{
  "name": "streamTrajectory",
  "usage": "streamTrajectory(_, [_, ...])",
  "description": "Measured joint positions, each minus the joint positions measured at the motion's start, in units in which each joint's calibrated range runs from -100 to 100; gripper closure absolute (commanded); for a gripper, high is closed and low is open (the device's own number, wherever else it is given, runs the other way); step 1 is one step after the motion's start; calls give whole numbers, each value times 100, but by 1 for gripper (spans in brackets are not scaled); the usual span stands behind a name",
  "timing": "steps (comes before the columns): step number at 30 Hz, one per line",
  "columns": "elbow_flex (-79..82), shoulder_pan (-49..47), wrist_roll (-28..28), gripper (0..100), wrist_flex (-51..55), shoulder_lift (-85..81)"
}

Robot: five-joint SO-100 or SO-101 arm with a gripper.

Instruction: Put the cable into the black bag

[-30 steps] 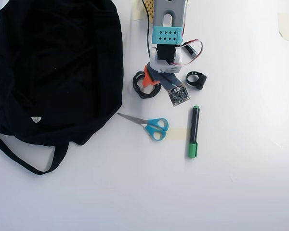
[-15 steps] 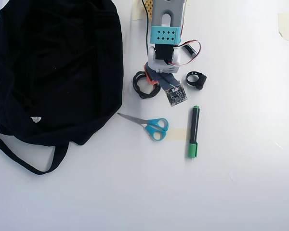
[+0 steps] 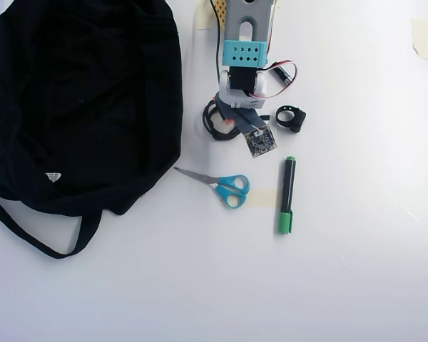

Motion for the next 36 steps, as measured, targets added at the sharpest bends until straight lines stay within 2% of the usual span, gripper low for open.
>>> streamTrajectory(27, [-393, -7, 0, 98, 17, 0])
streamTrajectory(36, [-393, -37, 0, 98, 713, -814])
